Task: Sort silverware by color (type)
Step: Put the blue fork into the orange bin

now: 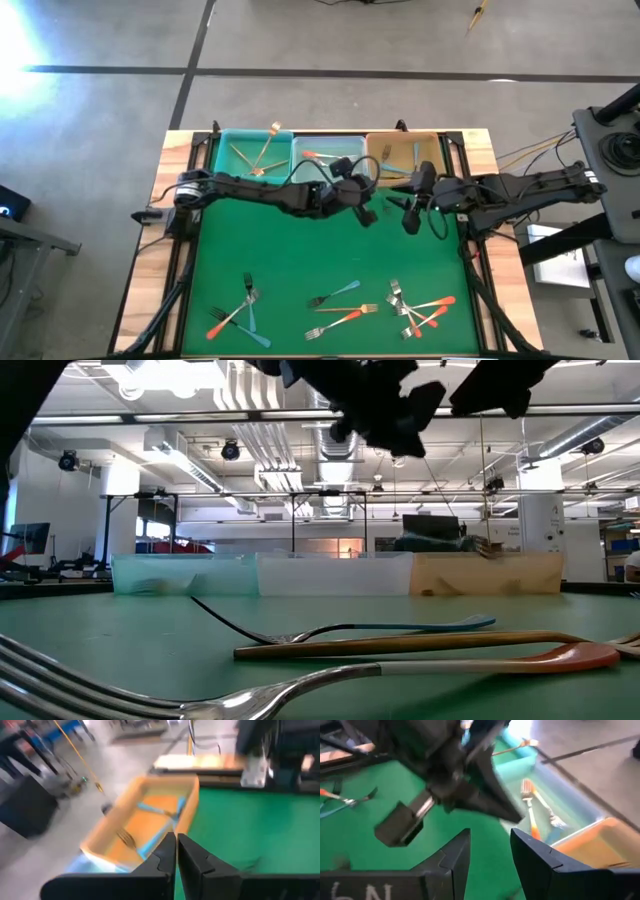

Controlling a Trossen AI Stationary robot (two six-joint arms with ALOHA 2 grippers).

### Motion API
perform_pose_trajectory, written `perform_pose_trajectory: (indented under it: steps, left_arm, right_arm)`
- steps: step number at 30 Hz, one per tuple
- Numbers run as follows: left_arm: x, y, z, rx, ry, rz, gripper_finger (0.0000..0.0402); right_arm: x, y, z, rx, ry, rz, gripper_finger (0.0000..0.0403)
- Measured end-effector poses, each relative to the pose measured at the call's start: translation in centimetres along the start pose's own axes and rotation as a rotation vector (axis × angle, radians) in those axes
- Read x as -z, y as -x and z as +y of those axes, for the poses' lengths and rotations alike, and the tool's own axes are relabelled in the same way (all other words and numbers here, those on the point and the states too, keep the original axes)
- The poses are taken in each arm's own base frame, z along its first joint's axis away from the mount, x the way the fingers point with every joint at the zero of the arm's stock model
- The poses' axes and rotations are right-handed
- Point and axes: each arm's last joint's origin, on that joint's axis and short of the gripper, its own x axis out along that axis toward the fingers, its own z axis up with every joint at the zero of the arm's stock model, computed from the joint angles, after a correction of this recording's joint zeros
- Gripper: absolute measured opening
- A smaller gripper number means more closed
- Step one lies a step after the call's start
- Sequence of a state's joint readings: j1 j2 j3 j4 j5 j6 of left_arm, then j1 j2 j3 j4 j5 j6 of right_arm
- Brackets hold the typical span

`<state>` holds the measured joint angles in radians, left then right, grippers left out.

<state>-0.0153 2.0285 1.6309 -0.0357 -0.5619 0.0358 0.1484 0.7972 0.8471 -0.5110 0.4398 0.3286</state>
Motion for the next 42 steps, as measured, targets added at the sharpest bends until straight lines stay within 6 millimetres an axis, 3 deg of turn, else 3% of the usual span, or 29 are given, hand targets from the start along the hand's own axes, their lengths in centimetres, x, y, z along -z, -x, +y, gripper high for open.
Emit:
perform_pose_trajectory:
  steps: [8, 12, 15, 21, 28, 36, 42]
  left_arm:
    - [5.1, -0.7, 1.0, 0.017, 0.047, 0.169, 0.0]
    - [6.0, 1.1, 1.9, 0.007, 0.088, 0.179, 0.0]
    - [6.4, 3.6, 2.6, -0.04, 0.121, 0.157, 0.0]
    - [6.1, 11.3, 3.4, -0.071, 0.249, -0.03, 0.0]
    - [7.4, 18.9, 2.3, 0.092, 0.386, -0.319, 0.0]
    - [9.4, 21.5, 0.9, 0.203, 0.408, -0.425, 0.0]
    - [9.4, 21.7, 0.2, 0.343, 0.386, -0.428, 0.0]
  right_arm:
    - [-0.1, 2.0, -1.1, 0.043, 0.014, -0.056, 0.0132]
    - [0.6, 2.2, -1.5, 0.07, 0.069, 0.016, 0.0132]
    - [1.0, 1.5, -1.3, 0.083, 0.092, 0.048, 0.0132]
    - [1.6, -1.5, -0.7, 0.219, 0.225, 0.135, 0.0132]
    - [2.7, -6.4, -0.9, 0.239, 0.311, 0.322, 0.0148]
    - [1.4, -10.6, -1.0, 0.185, 0.303, 0.434, 0.0218]
    - [1.8, -14.8, 0.4, -0.251, 0.263, 0.607, 0.0241]
